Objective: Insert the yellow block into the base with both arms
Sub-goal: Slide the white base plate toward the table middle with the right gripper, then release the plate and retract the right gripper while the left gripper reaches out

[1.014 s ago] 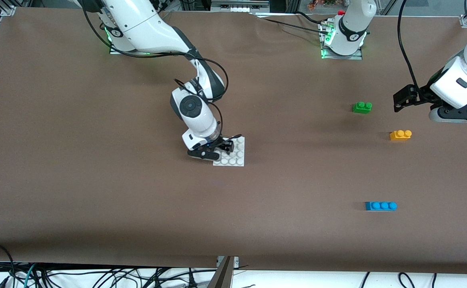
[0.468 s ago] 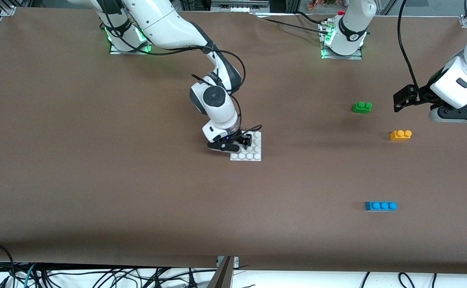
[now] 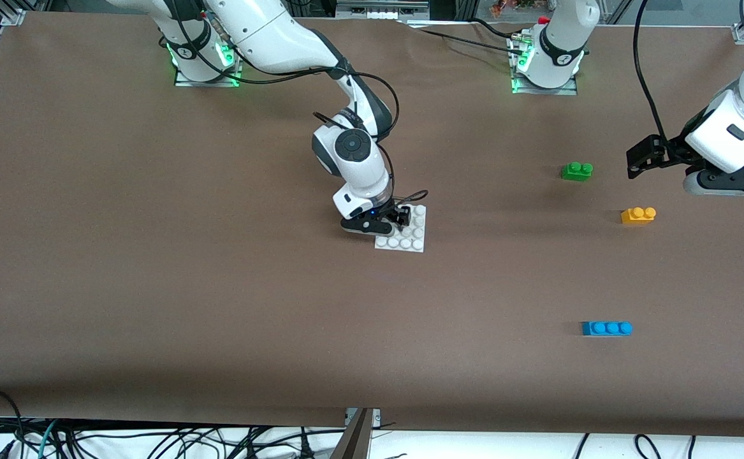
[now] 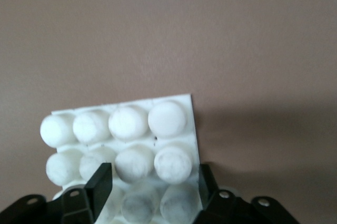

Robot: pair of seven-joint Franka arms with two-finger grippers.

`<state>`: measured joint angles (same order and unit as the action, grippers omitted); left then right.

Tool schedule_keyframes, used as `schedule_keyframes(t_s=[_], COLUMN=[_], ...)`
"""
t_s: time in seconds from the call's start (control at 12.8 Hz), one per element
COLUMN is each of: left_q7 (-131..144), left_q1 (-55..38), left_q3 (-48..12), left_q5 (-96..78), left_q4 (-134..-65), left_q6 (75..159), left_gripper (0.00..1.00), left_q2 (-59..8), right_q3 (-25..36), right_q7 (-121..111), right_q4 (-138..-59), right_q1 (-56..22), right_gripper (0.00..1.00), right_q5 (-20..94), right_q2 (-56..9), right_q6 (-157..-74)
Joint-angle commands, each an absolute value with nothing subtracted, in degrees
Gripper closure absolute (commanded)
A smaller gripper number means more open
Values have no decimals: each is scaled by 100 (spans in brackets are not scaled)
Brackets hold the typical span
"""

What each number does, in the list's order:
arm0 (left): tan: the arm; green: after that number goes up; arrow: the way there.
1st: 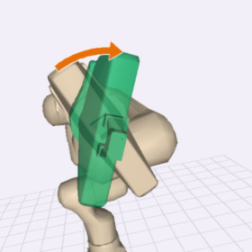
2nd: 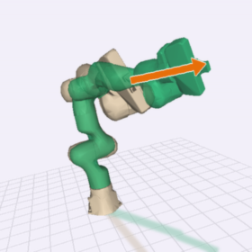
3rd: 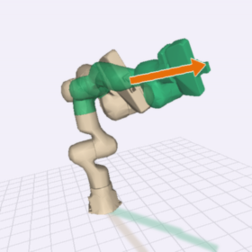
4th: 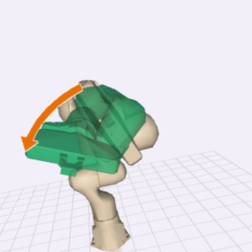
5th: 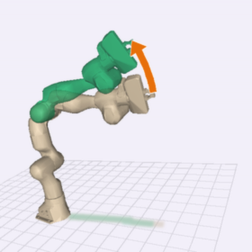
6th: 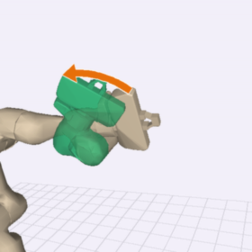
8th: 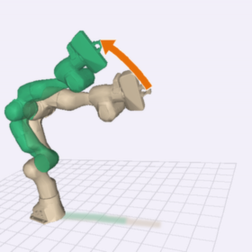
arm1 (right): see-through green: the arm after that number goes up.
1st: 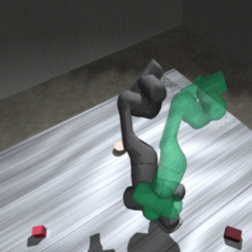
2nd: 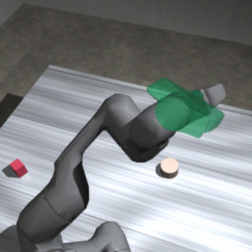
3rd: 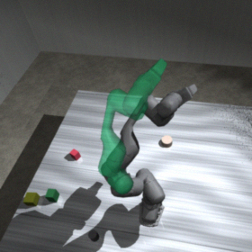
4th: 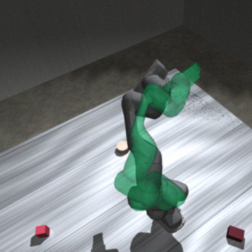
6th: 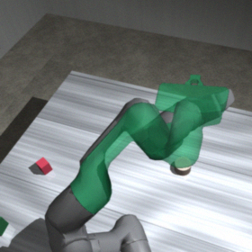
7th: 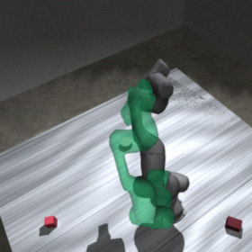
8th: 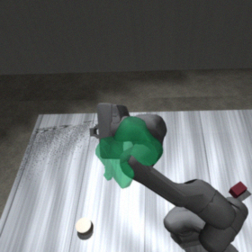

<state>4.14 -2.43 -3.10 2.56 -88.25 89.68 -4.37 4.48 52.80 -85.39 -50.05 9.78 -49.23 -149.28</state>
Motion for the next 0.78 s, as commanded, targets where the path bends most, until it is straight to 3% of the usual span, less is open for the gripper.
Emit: schedule_keyframes(t_s=[0.0, 0.31, 0.7], left_q7=[466, 466, 369], left_q1=[-264, -264, -255], left_q3=[-299, -299, -273], left_q5=[202, 193, 202], left_q4=[-8701, -8701, -8710], left_q6=[8859, 8859, 8859], left_gripper=[0, 0, 0], left_q2=[-466, -466, -475], right_q3=[589, 580, 589], right_q7=[5212, 4774, 3009], right_q4=[-7983, -7207, -8014], right_q1=[-4975, -4422, -3246], right_gripper=[5, 1, 1], right_q5=[1081, 1064, 967], right_q2=[-5019, -4695, -3089], right_q6=[-14426, -12853, -11438])
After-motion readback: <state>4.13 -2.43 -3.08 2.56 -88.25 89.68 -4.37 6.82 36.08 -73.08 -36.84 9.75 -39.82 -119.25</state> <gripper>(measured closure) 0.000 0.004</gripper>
